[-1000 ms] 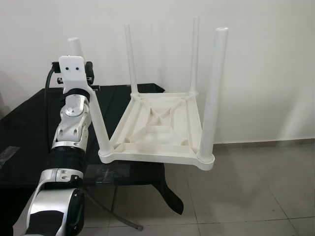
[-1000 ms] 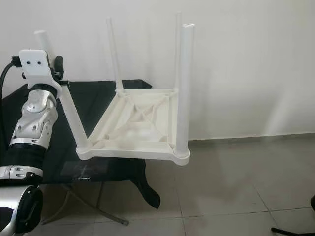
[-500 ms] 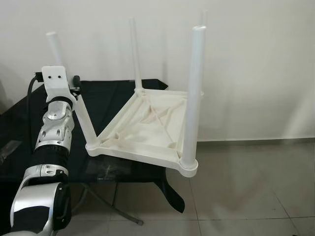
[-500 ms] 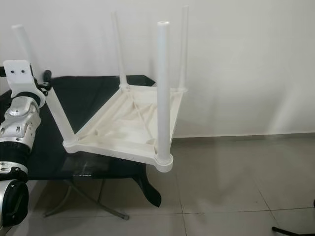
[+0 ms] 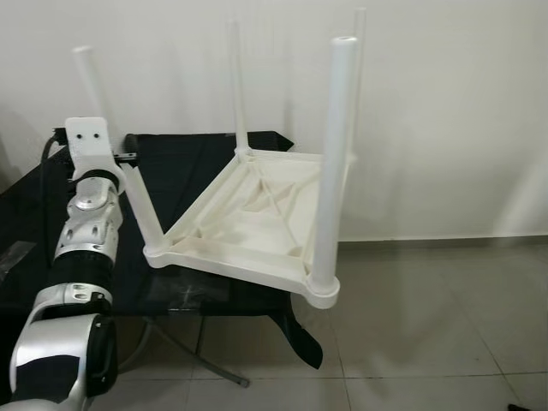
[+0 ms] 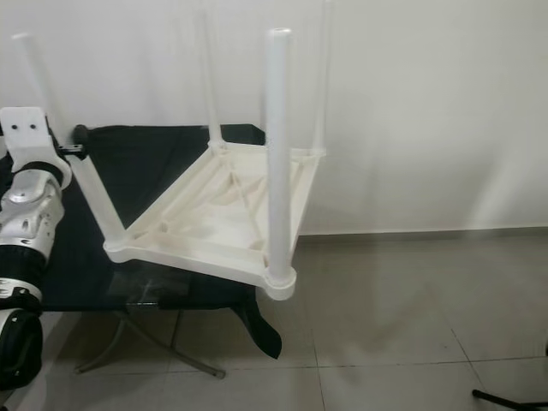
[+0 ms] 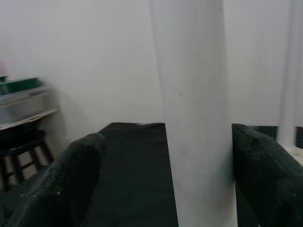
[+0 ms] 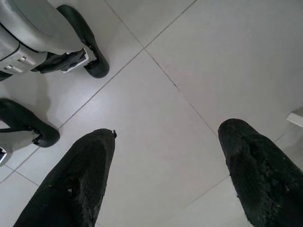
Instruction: Building children table
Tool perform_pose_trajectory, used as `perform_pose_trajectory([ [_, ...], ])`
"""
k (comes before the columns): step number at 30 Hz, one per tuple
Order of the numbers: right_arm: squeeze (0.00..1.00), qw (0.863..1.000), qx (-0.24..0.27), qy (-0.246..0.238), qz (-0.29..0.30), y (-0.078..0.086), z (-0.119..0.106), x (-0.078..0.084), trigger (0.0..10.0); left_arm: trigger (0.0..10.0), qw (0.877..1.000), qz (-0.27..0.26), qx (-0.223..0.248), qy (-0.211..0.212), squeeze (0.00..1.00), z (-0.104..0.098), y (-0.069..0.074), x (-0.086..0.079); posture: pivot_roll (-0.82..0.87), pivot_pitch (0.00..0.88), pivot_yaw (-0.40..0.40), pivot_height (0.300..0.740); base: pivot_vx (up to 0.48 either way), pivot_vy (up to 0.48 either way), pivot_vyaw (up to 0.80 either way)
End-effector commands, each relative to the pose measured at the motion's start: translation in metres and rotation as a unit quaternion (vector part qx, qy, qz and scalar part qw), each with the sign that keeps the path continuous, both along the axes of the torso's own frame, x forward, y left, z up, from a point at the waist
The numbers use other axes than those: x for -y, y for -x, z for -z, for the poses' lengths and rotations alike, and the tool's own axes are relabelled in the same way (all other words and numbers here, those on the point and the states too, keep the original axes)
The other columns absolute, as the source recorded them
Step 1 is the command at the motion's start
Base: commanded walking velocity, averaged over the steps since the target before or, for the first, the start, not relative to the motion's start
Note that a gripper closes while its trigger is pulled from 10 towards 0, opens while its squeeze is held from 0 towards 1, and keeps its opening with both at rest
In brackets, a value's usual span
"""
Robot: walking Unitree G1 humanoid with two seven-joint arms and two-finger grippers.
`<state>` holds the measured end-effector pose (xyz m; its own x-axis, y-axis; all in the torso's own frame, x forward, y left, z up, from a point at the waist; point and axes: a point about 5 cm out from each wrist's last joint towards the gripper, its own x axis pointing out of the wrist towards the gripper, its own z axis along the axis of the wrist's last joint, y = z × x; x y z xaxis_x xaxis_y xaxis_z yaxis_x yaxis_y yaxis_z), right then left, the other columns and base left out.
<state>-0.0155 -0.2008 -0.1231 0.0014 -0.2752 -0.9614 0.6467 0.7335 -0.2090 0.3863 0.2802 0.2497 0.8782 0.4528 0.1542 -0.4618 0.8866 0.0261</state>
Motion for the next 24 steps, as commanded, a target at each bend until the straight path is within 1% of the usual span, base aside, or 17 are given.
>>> perform_pose_trajectory([
  [1, 0.0, 0.771, 0.479, 0.225, -0.354, -0.3718, -0.215, 0.0226, 10.0, 10.0, 0.999, -0.047, -0.005, 0.011, 0.0, 0.0028, 0.0077, -0.0209, 0.09, 0.0, -0.008, 0.74, 0.0, 0.0, 0.0],
  [24, 0.0, 0.771, 0.479, 0.225, -0.354, -0.3718, -0.215, 0.0226, 10.0, 10.0, 0.999, -0.047, -0.005, 0.011, 0.0, 0.0028, 0.0077, -0.0209, 0.09, 0.0, -0.008, 0.74, 0.0, 0.0, 0.0],
])
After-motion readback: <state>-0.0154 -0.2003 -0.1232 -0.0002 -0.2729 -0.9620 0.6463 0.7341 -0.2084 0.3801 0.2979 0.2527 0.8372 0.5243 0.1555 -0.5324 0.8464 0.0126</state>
